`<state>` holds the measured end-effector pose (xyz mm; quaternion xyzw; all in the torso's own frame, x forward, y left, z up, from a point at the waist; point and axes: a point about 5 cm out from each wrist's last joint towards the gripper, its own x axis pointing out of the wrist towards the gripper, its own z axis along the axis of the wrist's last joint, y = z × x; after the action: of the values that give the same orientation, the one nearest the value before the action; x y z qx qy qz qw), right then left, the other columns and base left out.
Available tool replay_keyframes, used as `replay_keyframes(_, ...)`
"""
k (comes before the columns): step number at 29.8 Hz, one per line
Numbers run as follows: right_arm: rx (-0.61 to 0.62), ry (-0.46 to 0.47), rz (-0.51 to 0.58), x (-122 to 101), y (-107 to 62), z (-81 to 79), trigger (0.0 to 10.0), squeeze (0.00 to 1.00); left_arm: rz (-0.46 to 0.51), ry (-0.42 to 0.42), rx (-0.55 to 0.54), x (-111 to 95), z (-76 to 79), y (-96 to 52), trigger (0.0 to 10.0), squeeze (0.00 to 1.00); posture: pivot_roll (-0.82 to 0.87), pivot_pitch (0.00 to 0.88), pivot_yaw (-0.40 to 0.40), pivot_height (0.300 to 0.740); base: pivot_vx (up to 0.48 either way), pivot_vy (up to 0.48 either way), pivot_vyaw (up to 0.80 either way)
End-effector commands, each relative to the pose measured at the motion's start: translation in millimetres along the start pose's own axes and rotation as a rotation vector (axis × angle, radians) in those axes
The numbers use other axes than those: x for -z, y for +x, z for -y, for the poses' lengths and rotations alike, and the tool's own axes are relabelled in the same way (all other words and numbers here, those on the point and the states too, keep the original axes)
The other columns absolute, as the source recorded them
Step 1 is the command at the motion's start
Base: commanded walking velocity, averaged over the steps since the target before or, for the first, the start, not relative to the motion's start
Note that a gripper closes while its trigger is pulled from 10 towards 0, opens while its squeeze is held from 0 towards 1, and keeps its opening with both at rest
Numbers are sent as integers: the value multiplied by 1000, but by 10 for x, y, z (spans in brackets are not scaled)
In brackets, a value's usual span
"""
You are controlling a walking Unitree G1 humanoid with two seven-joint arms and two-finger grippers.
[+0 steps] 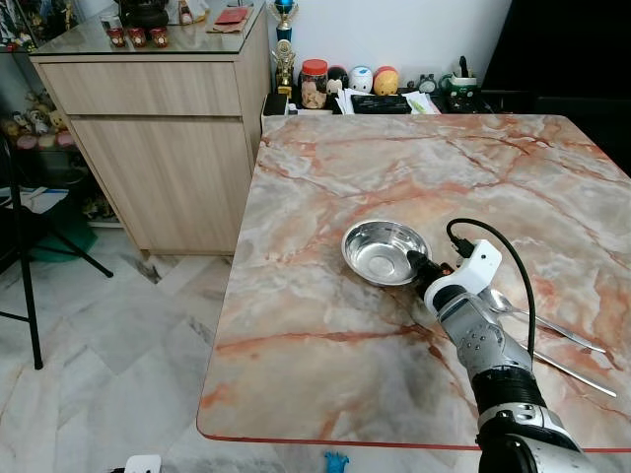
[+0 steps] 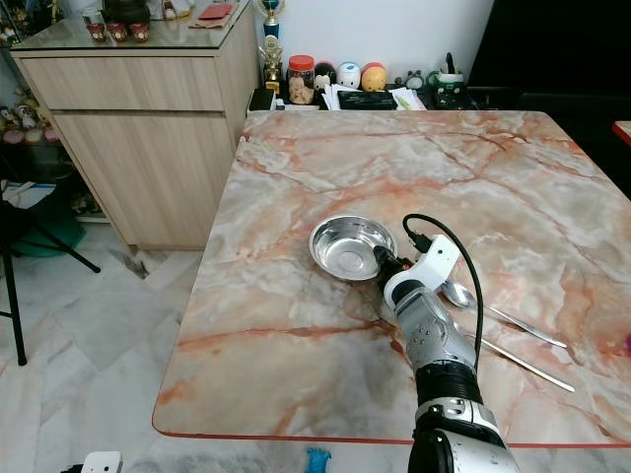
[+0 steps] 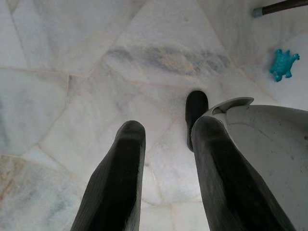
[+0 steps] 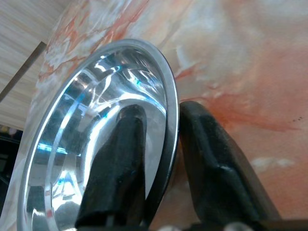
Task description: Setting the table
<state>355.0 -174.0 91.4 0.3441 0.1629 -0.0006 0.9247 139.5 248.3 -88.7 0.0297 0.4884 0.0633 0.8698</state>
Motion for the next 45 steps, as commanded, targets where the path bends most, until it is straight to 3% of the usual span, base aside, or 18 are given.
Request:
replay_keyframes(1, -4, 6, -14, 5, 17, -27, 2157, 0, -17, 6, -4, 52, -45, -16, 10000, 0, 59, 26, -7, 736, 0, 0, 0)
replay_keyframes(2, -3, 5, -17, 12, 16, -23, 1216, 0, -18, 6, -4, 53, -46, -16, 10000, 0, 60, 28, -7, 736, 0, 0, 0)
replay_keyframes(5, -1, 5, -19, 17, 16, -19, 1647, 0, -19, 5, -4, 55, -46, -17, 10000, 0, 60, 28, -7, 736, 0, 0, 0)
replay_keyframes(6, 0, 4, -20, 18, 15, -18, 275, 0, -20, 5, -3, 58, -45, -17, 10000, 0, 60, 28, -7, 736, 0, 0, 0)
replay_keyframes(16, -4, 0, -11, 16, 15, -26, 0, 0, -23, 4, 1, 65, -43, -18, 10000, 0, 59, 29, -8, 736, 0, 0, 0)
replay_keyframes(20, -34, 26, 108, -116, -1, -60, 0, 0, -23, 5, 1, 66, -43, -19, 10000, 0, 59, 29, -9, 736, 0, 0, 0)
replay_keyframes(24, -143, 17, 231, -250, -56, -186, 0, 0, -22, 8, -1, 67, -49, -20, 10000, 0, 61, 29, -8, 736, 0, 0, 0)
replay_keyframes(25, -206, -3, 296, -314, -112, -269, 10000, 0, -23, 12, -4, 68, -54, -21, 10000, 0, 63, 26, -8, 736, 0, 0, 0)
replay_keyframes(32, -352, -69, 429, -408, -324, -508, 10000, 0, -21, 15, -18, 74, -72, -25, 10000, 0, 54, 15, -1, 736, 0, 0, 0)
replay_keyframes(35, -418, -176, 456, -346, -447, -652, 10000, 0, -23, 5, -23, 83, -76, -27, 10000, 0, 51, 0, 0, 736, 0, 0, 0)
replay_keyframes(39, -504, -225, 483, -272, -645, -803, 10000, 0, -25, -33, -38, 101, -82, -31, 10000, 0, 52, 0, -2, 736, 0, 0, 0)
replay_keyframes(45, -531, -241, 508, -277, -774, -870, 10000, 0, -27, -39, -43, 107, -83, -31, 10000, 0, 52, 0, -2, 736, 0, 0, 0)
